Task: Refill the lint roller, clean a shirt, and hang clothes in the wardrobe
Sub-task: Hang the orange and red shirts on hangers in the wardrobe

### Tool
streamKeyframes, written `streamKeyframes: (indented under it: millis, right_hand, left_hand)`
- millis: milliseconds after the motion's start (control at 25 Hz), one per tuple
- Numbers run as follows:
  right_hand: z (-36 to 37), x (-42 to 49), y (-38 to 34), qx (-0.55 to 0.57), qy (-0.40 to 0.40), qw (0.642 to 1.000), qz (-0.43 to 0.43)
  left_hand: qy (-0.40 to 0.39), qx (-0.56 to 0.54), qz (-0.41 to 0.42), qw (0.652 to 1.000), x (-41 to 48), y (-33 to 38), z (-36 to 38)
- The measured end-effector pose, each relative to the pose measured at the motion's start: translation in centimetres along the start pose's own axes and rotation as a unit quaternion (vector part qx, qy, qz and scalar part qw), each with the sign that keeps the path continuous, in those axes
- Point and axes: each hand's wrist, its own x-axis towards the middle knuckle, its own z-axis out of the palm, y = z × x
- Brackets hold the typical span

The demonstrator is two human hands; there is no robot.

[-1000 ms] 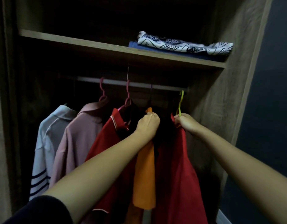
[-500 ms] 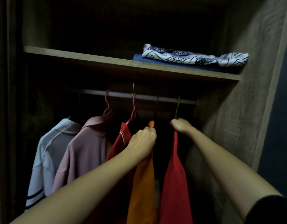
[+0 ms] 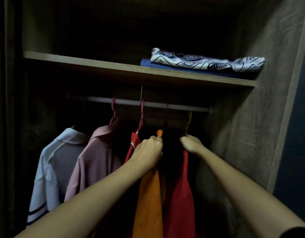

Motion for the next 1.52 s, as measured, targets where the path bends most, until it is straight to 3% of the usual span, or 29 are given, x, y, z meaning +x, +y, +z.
streamKeyframes:
  millis: [200,360,560,800,1000,1160,1360,1520]
  right_hand:
    - [-2.7,1.5,-2.7,-0.031,0.049,0.998,-0.007]
    - [-2.5,2.4,-2.9,-0.077,-0.007,0.997,-0.025]
    - [-2.4,2.7,-2.6,-0.083,-0.011,0.996,-0.012]
    - [-2.9,1.9,-2.1,-0.17,-0.062,0.983,-0.029]
    - [-3.0,-0.8,-2.1,-0.125,0.057,0.989,0.06]
    - [-0.8,-4.8,-0.8,-0.073,0.055,0.994,0.061]
    - [-0.9,-6.9,1.8,-0.036,0.135,0.987,0.073]
    - [-1.4,-8.5,1.0,-0.065,0.089,0.994,0.007]
  left_hand:
    - [-0.018,-0.012,-0.012,1.0,0.0,0.8,-0.1]
    - [-0.015,-0.014,-0.011,1.0,0.1,1.0,-0.3]
    - [-0.012,-0.028,-0.001,1.0,0.3,0.3,-0.2]
    - [-0.028,-0.033,-0.001,0.999,0.4,0.8,0.0]
    - [0.021,-0.161,-0.062,0.985,0.1,1.1,0.6]
    - [-0.011,-0.308,-0.162,0.938,0.1,1.5,2.4]
    - [0.035,-0.28,-0.192,0.94,-0.1,1.6,3.2]
    - [0.032,-0.234,-0.133,0.963,-0.7,2.1,2.2]
